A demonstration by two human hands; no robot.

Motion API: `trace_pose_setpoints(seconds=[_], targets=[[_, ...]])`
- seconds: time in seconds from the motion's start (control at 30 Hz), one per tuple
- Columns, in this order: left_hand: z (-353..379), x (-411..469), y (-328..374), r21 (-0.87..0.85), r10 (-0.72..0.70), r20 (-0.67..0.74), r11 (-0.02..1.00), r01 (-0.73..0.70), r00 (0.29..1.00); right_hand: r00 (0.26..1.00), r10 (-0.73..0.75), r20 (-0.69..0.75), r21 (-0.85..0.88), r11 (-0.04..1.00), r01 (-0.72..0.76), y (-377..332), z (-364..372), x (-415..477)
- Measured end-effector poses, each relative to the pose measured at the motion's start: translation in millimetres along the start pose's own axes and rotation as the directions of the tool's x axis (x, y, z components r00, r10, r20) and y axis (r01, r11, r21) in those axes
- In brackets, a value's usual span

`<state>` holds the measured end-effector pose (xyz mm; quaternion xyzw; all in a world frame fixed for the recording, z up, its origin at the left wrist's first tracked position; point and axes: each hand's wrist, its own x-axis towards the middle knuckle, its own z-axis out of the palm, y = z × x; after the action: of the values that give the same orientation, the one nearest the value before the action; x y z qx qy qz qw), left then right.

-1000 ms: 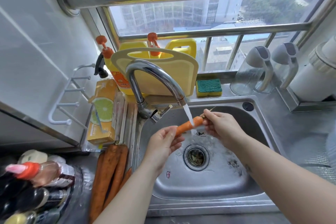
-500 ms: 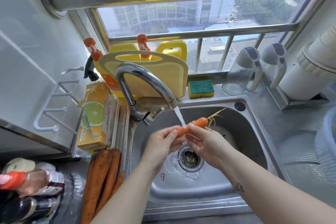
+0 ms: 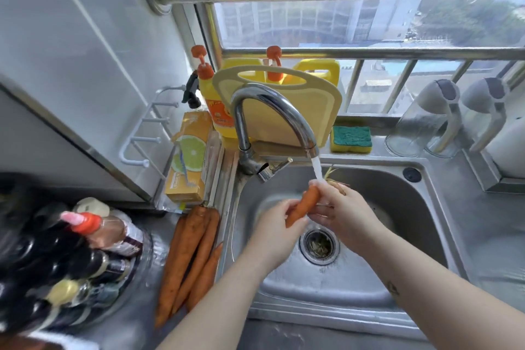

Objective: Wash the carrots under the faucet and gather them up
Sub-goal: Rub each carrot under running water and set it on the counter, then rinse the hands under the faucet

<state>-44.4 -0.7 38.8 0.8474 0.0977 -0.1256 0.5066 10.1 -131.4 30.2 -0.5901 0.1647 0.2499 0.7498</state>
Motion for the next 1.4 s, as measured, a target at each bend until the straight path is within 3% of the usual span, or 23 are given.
trace_pose_setpoints(seconds=[0.1, 0.23, 0.47, 0.87, 1.0, 1.1, 1.17, 1.27, 1.33, 1.4], targets=[[4.7, -5.8, -0.3, 0.12, 0.037, -0.083, 0.992, -0.027, 0.996, 0.997, 0.073, -0.002, -0.041, 0.997, -0.073, 1.0, -7.3, -2.3], [-6.3, -16.5, -22.5, 0.3, -0.038, -0.193, 0.949, 0.096, 0.98, 0.968, 0.176, -0.178, -0.255, 0.942, -0.218, 15.3, -15.9, -2.9], [-38.4, -50.5, -70.9, 0.624, 0.002, -0.474, 0.707, 0.334, 0.881, 0.973, 0.226, -0.041, -0.436, 0.872, -0.221, 30.9, 22.6, -5.4], [-42.7, -70.3, -119.5, 0.792, 0.111, -0.468, 0.492, 0.36, 0.877, 0.956, 0.292, -0.005, -0.461, 0.848, -0.262, 49.7, 45.1, 5.3], [-42.8, -68.5, -113.0, 0.803, 0.161, -0.46, 0.495, 0.332, 0.873, 0.982, 0.145, -0.125, -0.31, 0.934, -0.177, 43.1, 33.7, 9.9], [-38.8, -58.5, -96.3, 0.816, 0.249, -0.376, 0.545, 0.192, 0.892, 0.975, 0.017, -0.222, -0.217, 0.974, -0.067, 30.6, 22.0, 13.1], [-30.6, -44.0, -77.4, 0.713, 0.224, -0.3, 0.698, 0.062, 0.927, 0.973, -0.035, -0.23, -0.21, 0.978, -0.014, 20.4, 15.8, 12.1], [-8.2, -11.6, -42.4, 0.268, -0.002, -0.157, 0.962, 0.044, 0.988, 0.971, -0.083, -0.223, -0.216, 0.976, 0.034, 8.5, 8.6, 10.2], [10.1, 11.4, -22.0, -0.045, -0.116, -0.072, 0.993, 0.113, 0.991, 0.972, -0.113, -0.207, -0.231, 0.971, 0.064, 2.0, 1.8, 7.6], [26.6, 29.3, -5.1, -0.224, -0.167, 0.02, 0.96, 0.167, 0.986, 0.971, -0.149, -0.185, -0.277, 0.956, 0.094, -4.7, -8.9, 3.5]])
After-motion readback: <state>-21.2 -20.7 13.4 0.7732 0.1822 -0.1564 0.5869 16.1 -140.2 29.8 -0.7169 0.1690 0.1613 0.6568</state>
